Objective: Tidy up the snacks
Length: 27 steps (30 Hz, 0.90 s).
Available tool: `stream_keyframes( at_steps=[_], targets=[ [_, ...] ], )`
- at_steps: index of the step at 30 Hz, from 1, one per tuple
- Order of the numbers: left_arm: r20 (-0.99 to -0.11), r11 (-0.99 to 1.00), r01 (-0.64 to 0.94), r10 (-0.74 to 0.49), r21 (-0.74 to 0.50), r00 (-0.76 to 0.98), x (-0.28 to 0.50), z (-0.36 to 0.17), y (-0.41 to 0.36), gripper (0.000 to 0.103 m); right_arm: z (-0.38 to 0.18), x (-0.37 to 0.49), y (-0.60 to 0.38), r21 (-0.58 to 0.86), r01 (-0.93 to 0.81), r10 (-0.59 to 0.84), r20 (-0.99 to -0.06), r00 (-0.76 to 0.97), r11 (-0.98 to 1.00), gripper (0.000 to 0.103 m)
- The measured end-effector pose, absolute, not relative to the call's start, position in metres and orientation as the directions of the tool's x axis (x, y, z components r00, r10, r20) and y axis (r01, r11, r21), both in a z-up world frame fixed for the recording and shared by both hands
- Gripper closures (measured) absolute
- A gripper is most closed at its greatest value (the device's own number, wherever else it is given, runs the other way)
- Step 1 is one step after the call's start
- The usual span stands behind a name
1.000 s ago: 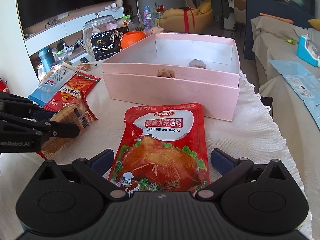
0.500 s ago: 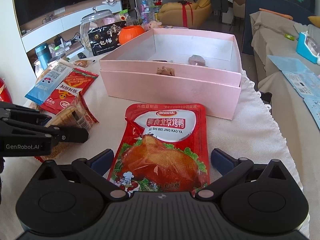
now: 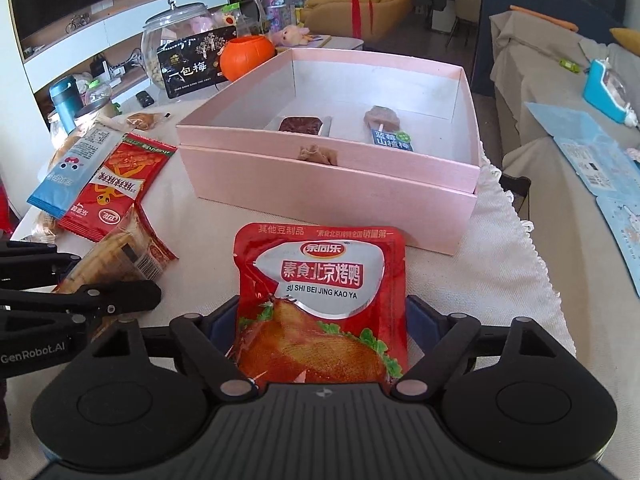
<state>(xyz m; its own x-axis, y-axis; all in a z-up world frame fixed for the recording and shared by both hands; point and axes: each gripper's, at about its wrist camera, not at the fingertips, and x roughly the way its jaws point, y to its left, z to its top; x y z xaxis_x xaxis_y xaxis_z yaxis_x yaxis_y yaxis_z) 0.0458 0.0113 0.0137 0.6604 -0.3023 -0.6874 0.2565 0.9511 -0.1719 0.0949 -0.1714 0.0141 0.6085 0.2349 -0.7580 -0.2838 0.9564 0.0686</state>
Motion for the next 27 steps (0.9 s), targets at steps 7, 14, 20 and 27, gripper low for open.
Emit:
stream_keyframes(
  at_steps=[7, 14, 20, 27],
  targets=[
    [-0.685, 0.95, 0.223, -0.312, -0.218, 0.659, 0.044, 0.019, 0.017, 0.077, 0.04, 0.104, -0.187, 0.15, -0.297, 0.294, -0.792, 0.535, 0.943, 0.056],
    [-0.684, 0.942, 0.232, -0.335, -0.241, 0.648, 0.039, 0.019, 0.013, 0.078, 0.065, 0.085, -0.185, 0.12, -0.341, 0.305, -0.767, 0.564, 0.932, 0.078],
    [-0.692, 0.945, 0.234, -0.328, -0.23, 0.644, 0.039, 0.017, 0.011, 0.078, 0.044, 0.082, -0.177, 0.014, -0.325, 0.224, -0.754, 0.618, 0.945, 0.025],
    [-0.707, 0.948, 0.229, -0.316, -0.219, 0.633, 0.041, 0.018, 0.008, 0.077, 0.018, 0.091, -0.198, 0.161, -0.254, 0.282, -0.768, 0.575, 0.954, 0.013]
  ],
)
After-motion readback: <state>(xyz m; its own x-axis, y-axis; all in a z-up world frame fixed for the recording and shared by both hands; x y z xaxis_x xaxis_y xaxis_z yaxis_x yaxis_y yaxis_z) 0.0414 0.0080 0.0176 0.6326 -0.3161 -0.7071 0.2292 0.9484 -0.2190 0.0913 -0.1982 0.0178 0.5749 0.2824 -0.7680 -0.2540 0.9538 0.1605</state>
